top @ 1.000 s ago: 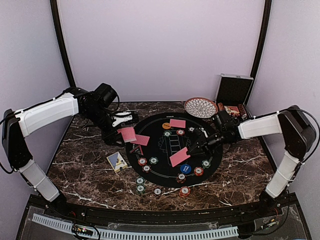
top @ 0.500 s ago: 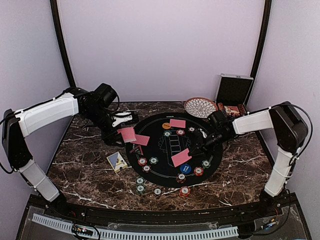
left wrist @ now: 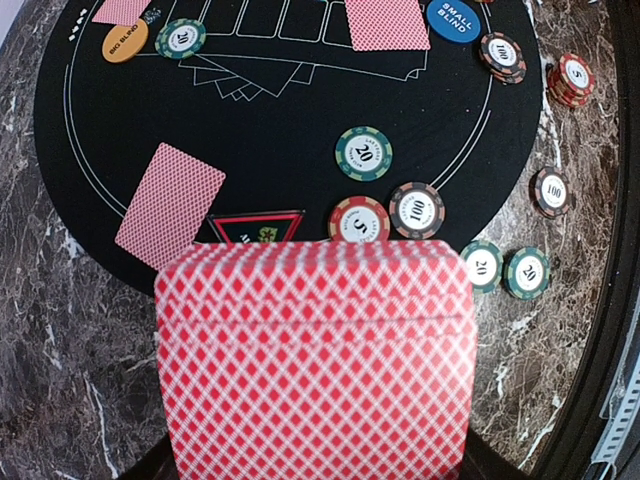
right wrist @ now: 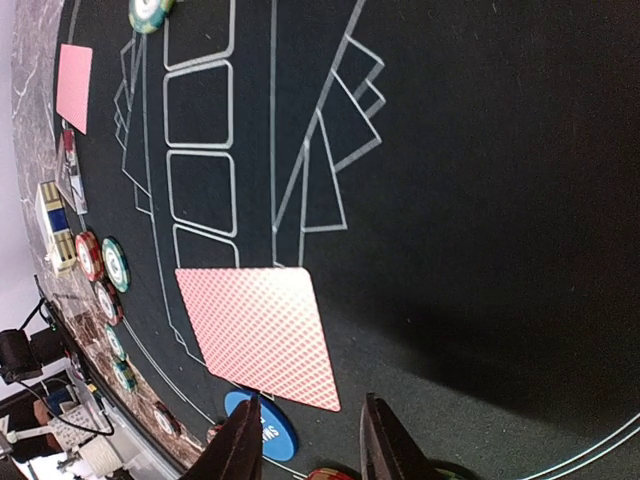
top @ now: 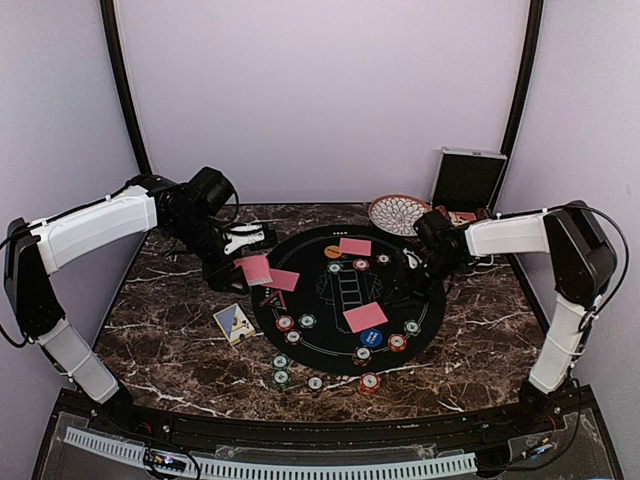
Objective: Distribute texas hold em gaming equipment
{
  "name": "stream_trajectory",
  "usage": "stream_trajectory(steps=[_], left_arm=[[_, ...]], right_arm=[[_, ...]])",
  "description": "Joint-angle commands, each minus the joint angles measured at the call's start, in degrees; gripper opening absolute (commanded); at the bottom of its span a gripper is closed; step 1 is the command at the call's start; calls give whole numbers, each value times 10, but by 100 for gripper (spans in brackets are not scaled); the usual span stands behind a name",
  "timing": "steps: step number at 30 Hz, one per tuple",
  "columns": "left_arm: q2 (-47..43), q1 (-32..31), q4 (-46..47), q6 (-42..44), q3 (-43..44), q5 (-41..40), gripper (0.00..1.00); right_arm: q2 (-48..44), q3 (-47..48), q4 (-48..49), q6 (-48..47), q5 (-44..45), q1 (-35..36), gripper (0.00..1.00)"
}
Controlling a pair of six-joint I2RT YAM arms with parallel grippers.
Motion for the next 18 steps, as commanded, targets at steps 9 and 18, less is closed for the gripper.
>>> stream_trajectory(steps=[9,18], left_arm=[[-22,-2,-16,2,10,19,0],[-18,-1,-10,-11,8,38,0]], right_arm=[[29,77,65,49,-17,87,38],[12,117,264,181,-104,148,76]])
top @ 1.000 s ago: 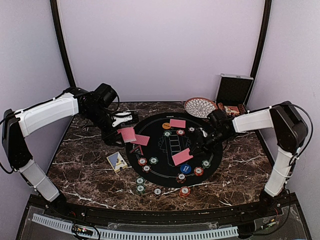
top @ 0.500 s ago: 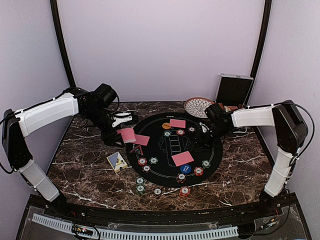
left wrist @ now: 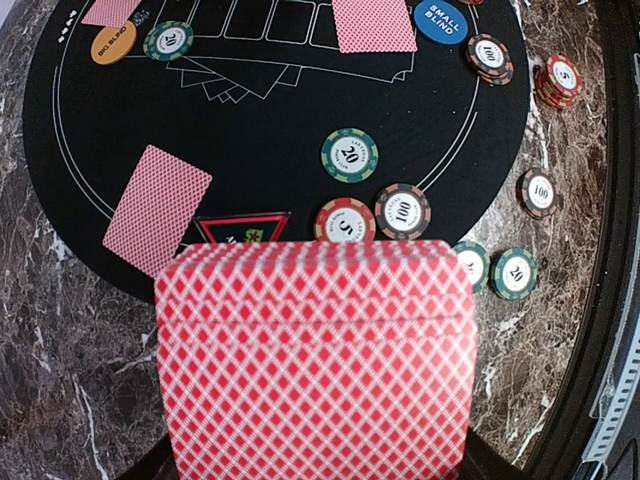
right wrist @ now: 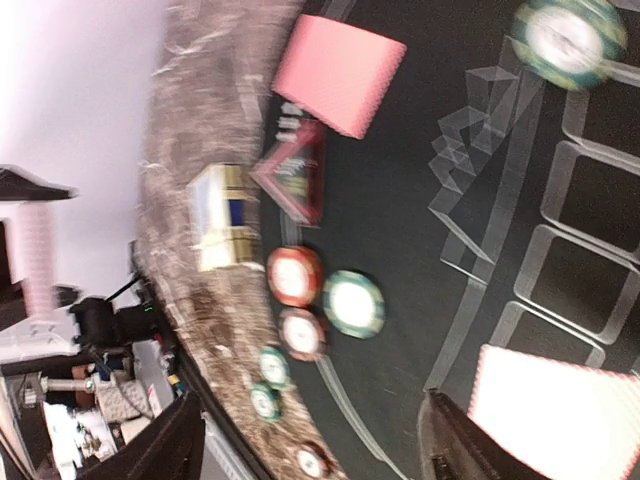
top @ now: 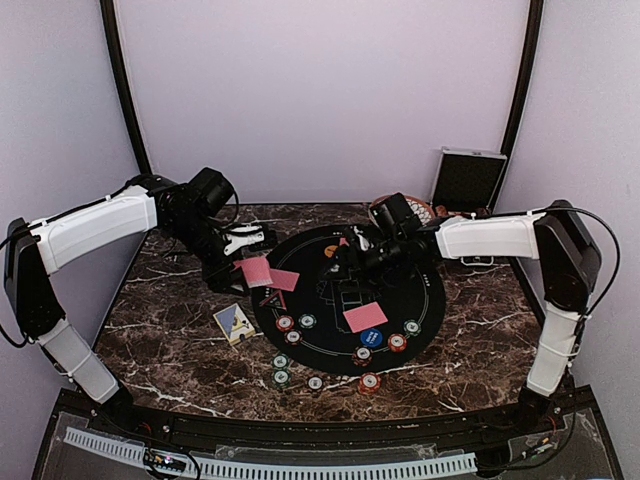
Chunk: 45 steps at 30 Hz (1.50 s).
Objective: Distribute texas hold em gaming equipment
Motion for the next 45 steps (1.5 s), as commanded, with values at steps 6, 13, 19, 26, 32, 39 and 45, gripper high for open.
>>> stream_trajectory(steps=[6,13,19,26,32,39,45], left_arm=[[-19,-2,5,-16,4,36,0],[-19,-3,9,-16,4,36,0],[-21,-3,11,-17,6,37,0],[-21,-3,12,-16,12,40,0],[-21,-3,8,-15,13,41,0],[-24,-3,7,-15,15,42,0],[-27,-3,6,-12,19,39,0]], right_arm=[[30,61,250,170,-89,54,78],[82,110,305,218,-111,83,78],[111,141,305,228,-119,97,78],[150,176,301,236,-129,113,78],[182,208,298,246,-130,120,77],[187,201,278,245,-121,114,74],[168,151,296,256,-115,95,68]])
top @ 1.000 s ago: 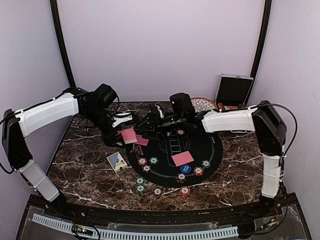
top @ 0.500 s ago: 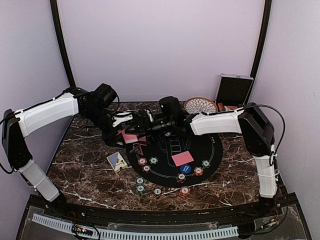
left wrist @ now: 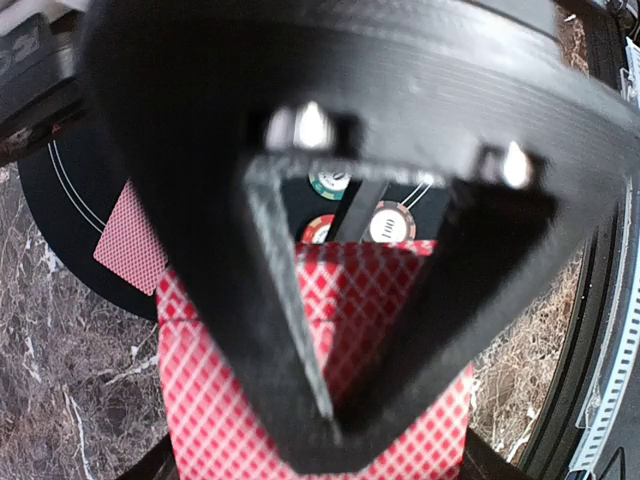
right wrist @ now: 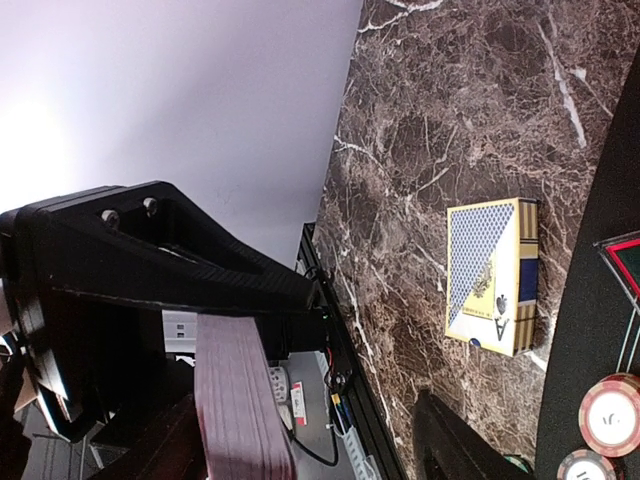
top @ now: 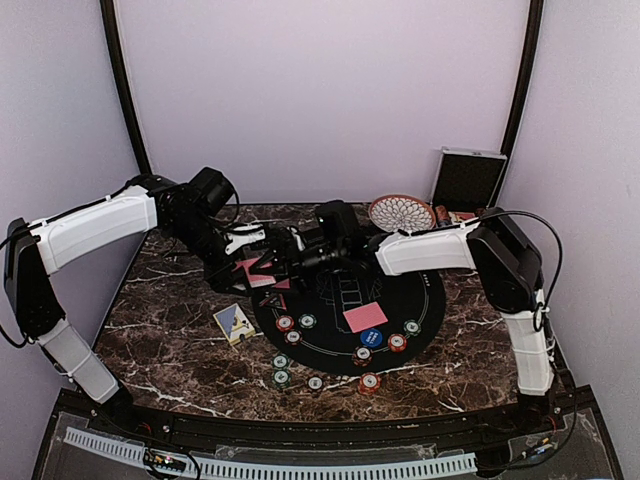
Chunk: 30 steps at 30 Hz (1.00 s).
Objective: Distribute texas hold em gaming equipment
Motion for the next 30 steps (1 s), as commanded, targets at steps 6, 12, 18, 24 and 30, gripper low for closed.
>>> stream_trajectory(steps=[6,12,18,24,30], left_arm=[[-28,-2,0,5,18,10,0],[-30,-2,1,4,14,8,0],[-28,-2,2,5,14,6,0],[-25,-2,4,7,12,0,0],[-25,-2,6,7,9,-6,0]], right_arm=[[-37,-48,-28,-29,15,-22,62],[-62,-64,-15,-22,11,-28,56],[-74,-50,-14,-18,8,-27,56],[-78,-45,-8,-10,2,-27,48],[-92,-54,-23,-18,-3,-28,33]])
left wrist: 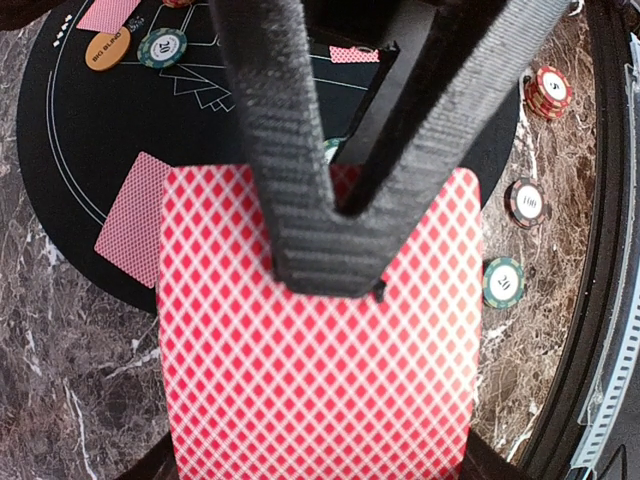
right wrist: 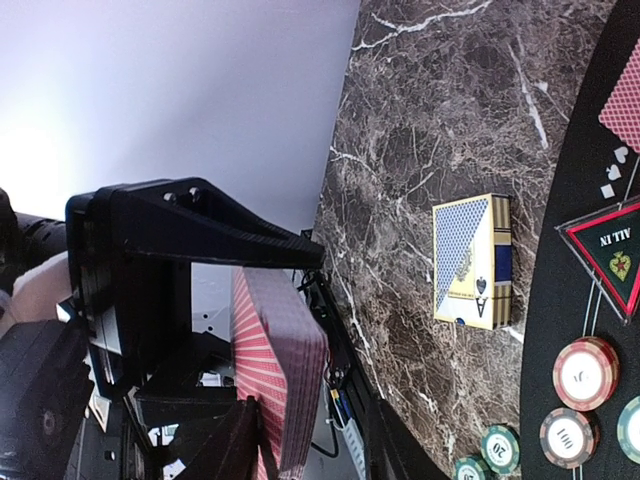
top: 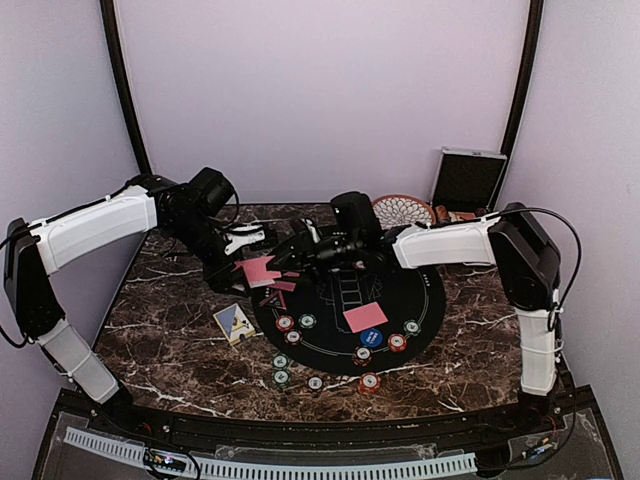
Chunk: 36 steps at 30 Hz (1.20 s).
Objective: Distribute texas hold em gaming equipment
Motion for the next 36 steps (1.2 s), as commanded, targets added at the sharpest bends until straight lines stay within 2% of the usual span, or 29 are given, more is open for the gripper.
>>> stream_trajectory(steps=[1,14,23,36], left_arm=[[-24,-2,12,7,8,2,0],[-25,-2,17,8,0,-12,0],[-31,-1,16,9,-6,-16,0],[-36,-1,18,13,-16,-40,0]], right_arm=[[-39,-2,-7,-8,-2,-2,31],[-60,-21,24,23,-14,-1,6],[-59,-21,13,17,-16,-4,0],[-96,-62,2,5,-15,-50,0]])
